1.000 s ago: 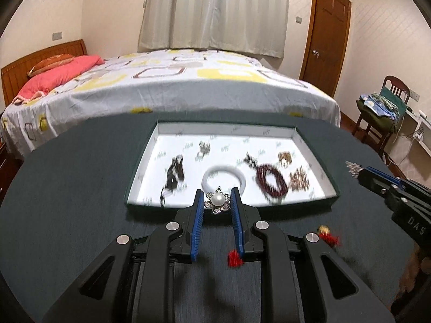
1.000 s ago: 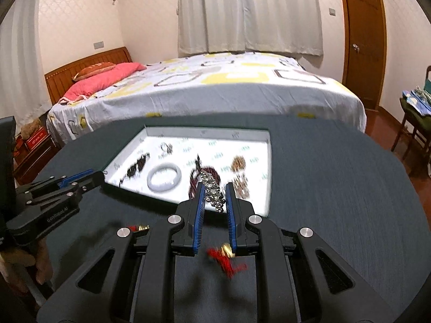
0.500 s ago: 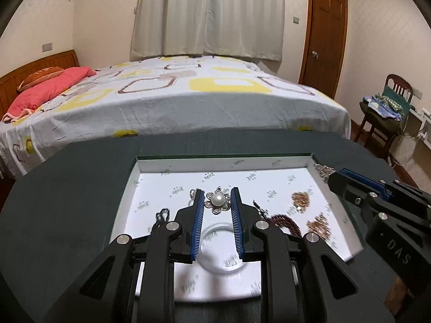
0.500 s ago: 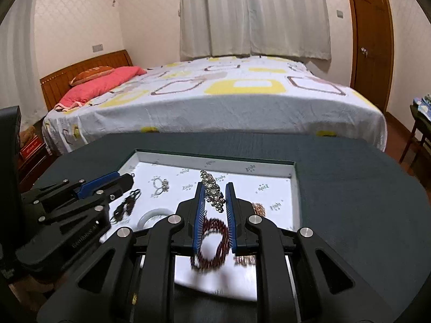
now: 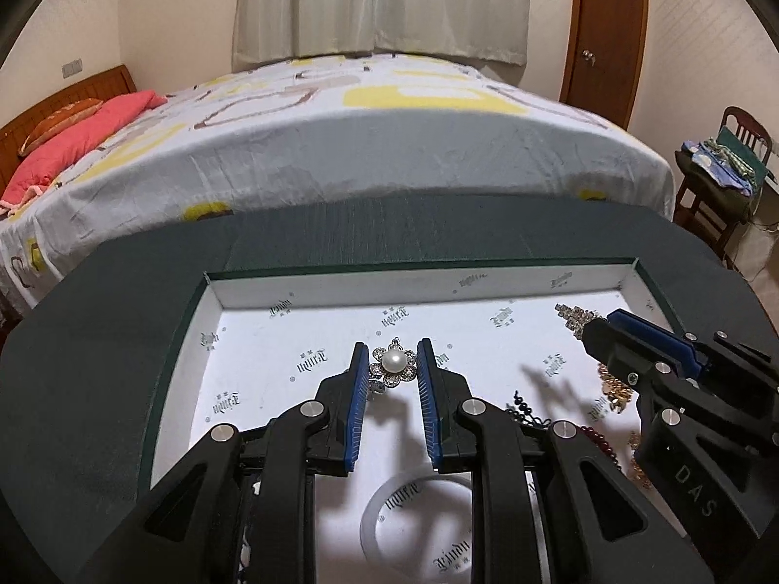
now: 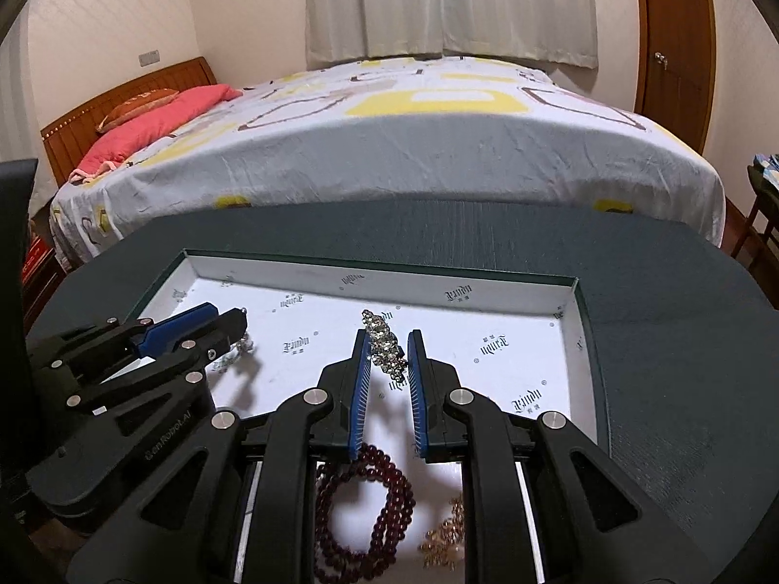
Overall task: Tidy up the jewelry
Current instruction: 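Open both tools to release the crystal brooch and pearl flower pendant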
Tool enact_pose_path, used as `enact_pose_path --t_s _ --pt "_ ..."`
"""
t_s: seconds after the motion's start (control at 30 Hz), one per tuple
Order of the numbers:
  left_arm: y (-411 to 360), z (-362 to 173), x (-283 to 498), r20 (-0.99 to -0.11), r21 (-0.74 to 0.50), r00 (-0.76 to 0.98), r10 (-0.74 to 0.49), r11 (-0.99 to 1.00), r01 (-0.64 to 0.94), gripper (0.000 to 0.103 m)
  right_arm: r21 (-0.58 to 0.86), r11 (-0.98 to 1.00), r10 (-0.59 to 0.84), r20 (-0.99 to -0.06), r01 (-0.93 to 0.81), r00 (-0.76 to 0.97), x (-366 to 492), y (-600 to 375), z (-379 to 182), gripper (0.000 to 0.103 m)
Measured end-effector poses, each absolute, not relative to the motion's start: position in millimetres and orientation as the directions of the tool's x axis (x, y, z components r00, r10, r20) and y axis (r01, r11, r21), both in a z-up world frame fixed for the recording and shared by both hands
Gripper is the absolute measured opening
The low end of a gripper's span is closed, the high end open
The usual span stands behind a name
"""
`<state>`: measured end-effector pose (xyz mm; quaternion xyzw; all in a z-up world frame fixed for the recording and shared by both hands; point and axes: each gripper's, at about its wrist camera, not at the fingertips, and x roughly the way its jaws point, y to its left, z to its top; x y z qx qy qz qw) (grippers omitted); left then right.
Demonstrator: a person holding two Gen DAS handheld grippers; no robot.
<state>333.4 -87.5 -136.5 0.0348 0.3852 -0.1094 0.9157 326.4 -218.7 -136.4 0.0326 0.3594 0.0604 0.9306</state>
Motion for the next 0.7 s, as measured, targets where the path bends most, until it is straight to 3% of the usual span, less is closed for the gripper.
enact_pose_path --t_s 0.3,0.7 --pt "-91.3 -145.9 344.4 -0.760 -0.015 0.631 -0.156 0.975 0.223 0.021 0.076 0.994 0.105 -0.705 -0.072 0.702 337.8 -214.4 -142.3 0.016" --pt "-92.1 -146.2 344.1 -0.759 -0.011 0.633 -0.153 0.975 0.224 0.023 0.071 0.995 0.102 -0.712 -0.074 0.695 338.2 -214.2 -143.9 0.017"
